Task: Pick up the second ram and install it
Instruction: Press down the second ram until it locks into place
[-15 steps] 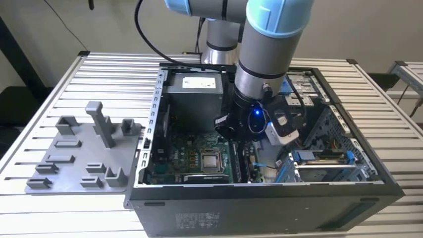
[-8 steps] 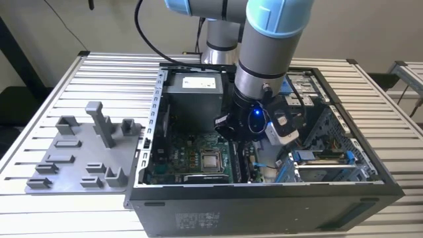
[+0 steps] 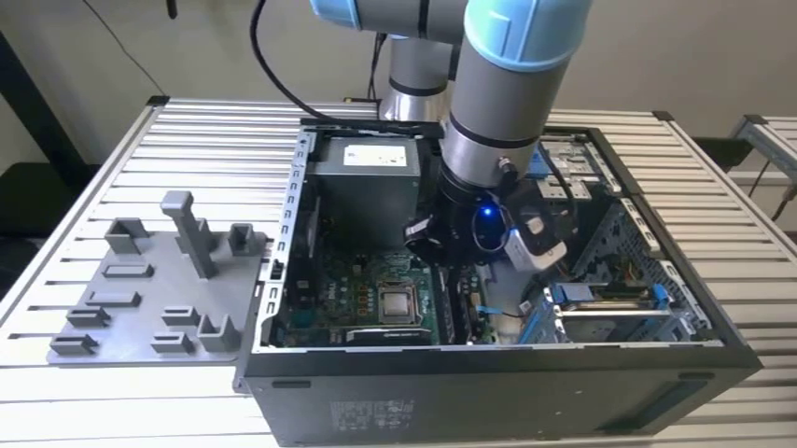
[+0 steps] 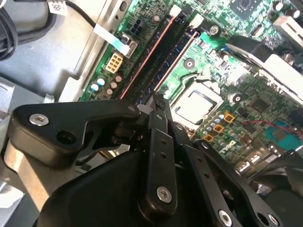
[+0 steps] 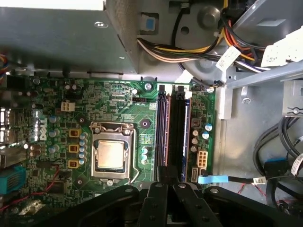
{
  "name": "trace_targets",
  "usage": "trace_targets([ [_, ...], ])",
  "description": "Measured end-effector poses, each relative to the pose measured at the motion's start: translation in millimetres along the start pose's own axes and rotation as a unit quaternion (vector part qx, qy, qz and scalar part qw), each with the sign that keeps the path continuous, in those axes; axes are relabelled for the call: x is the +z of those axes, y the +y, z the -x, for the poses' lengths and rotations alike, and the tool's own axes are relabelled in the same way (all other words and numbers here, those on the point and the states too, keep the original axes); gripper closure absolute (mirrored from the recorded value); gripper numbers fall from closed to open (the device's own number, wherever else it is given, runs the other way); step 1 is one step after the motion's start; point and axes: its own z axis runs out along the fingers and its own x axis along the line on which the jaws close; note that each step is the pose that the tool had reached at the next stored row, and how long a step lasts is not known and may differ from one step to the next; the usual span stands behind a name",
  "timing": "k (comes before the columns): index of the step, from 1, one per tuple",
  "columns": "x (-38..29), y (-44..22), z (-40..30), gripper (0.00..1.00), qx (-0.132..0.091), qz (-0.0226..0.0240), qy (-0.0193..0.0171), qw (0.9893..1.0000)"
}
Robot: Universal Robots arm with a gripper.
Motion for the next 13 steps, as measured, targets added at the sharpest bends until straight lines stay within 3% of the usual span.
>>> trace_targets([
  [4, 0.0, 0.0, 0.0, 0.89, -0.036, -0.0001, 0.0008, 0.9994],
  [8, 0.0, 0.0, 0.0, 0.89, -0.068, -0.0001, 0.0015, 0.9977],
  [10, 0.0, 0.0, 0.0, 0.89, -0.082, -0.0002, 0.0018, 0.9966],
  [13, 0.0, 0.0, 0.0, 0.89, -0.108, -0.0003, 0.0024, 0.9941],
])
